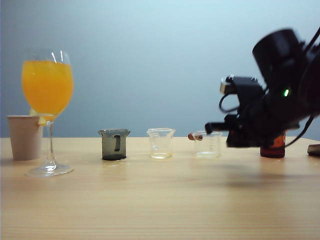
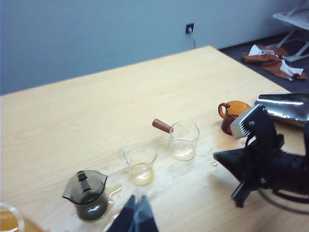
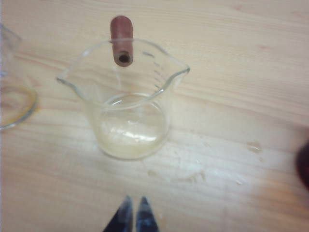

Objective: Pick up the third measuring cup from the left, pour the pineapple juice inside into the goblet, and finally put the measuring cup back in its original place.

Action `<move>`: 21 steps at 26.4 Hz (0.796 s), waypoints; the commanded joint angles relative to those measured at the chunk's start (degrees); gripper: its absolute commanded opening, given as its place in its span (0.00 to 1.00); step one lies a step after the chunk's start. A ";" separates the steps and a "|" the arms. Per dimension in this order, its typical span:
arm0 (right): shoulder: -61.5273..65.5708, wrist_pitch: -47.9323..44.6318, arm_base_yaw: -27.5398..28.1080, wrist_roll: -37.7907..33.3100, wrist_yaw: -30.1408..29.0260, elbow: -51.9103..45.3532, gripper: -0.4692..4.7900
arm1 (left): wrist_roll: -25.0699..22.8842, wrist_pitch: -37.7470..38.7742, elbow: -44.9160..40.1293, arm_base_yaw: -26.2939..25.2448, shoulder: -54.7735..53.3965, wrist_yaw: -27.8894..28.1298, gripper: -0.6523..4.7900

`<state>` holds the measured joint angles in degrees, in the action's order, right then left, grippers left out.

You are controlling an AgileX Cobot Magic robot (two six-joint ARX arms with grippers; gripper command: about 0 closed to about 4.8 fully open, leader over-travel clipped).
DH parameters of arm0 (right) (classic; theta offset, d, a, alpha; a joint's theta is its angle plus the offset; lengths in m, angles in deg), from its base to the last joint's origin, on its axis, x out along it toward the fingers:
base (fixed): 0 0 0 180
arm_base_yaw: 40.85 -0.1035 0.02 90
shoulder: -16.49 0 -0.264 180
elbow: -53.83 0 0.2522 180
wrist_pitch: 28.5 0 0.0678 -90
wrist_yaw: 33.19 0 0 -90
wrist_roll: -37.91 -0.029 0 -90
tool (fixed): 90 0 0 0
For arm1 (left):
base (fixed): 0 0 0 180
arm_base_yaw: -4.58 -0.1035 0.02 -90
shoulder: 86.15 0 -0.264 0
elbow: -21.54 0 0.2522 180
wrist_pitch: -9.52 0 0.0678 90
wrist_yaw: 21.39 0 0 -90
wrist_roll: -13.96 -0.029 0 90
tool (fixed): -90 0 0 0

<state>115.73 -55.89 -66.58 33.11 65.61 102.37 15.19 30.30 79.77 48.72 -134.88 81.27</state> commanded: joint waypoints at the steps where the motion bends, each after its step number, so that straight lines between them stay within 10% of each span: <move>1: -9.20 13.42 -0.15 0.11 -5.66 0.31 0.08 | -0.57 6.67 0.39 -0.09 4.96 -1.97 0.11; 21: -47.32 23.21 -0.68 -1.22 -13.46 -19.47 0.08 | 5.07 -5.01 -24.20 0.00 26.16 -10.14 0.11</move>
<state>68.68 -31.67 -67.15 32.11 52.23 83.44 19.76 28.25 56.93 48.79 -108.76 71.70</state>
